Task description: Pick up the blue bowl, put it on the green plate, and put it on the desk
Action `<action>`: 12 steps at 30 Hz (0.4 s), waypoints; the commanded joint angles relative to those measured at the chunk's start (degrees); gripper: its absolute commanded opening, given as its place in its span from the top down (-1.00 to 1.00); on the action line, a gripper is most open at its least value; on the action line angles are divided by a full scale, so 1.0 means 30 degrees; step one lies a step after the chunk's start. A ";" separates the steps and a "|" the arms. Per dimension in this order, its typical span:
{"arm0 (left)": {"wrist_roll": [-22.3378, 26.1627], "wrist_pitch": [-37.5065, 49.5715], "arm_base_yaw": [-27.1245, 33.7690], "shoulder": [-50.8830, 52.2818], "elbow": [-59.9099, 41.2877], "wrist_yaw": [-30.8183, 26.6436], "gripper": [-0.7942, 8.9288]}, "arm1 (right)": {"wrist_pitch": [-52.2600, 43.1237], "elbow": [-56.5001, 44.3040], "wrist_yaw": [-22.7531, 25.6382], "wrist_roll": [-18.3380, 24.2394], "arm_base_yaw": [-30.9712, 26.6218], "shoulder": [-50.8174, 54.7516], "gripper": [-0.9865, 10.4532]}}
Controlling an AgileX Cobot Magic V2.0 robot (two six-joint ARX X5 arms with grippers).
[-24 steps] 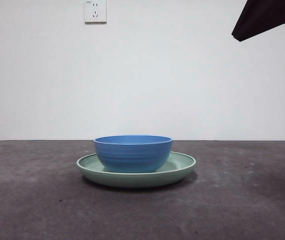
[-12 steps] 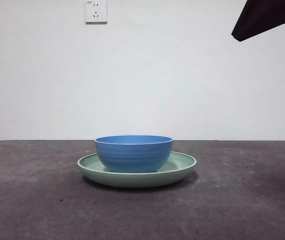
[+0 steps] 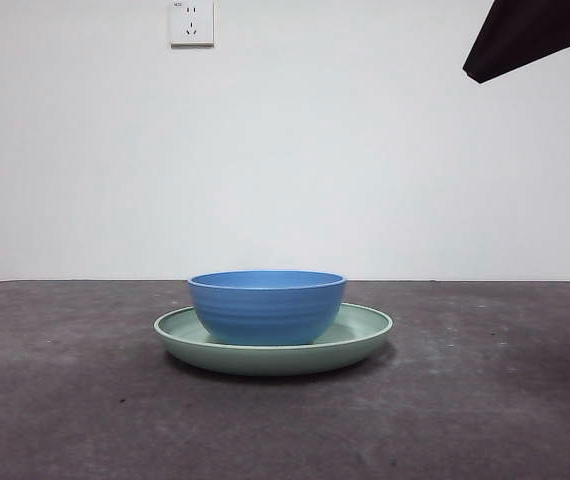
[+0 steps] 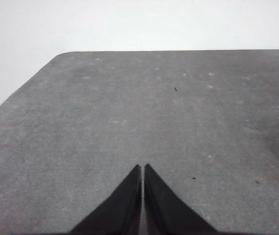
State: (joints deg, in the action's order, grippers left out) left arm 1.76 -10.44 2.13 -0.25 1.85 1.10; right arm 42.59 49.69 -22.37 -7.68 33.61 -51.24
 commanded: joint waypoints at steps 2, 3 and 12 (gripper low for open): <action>-0.0211 -0.0117 0.0036 0.0029 -0.0393 -0.0095 0.82 | -0.0189 0.0080 -0.0029 0.0219 0.0131 -0.0109 0.81; -0.0211 -0.0117 0.0036 0.0029 -0.0393 -0.0095 0.82 | -0.0189 0.0080 -0.0029 0.0226 0.0131 -0.0109 0.81; -0.0211 -0.0117 0.0036 0.0029 -0.0393 -0.0095 0.82 | -0.0197 0.0080 0.0335 0.1530 -0.0641 0.0634 0.81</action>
State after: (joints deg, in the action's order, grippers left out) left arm 1.58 -10.44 2.13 -0.25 1.85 1.10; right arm 42.59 49.63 -21.87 -6.39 32.23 -50.26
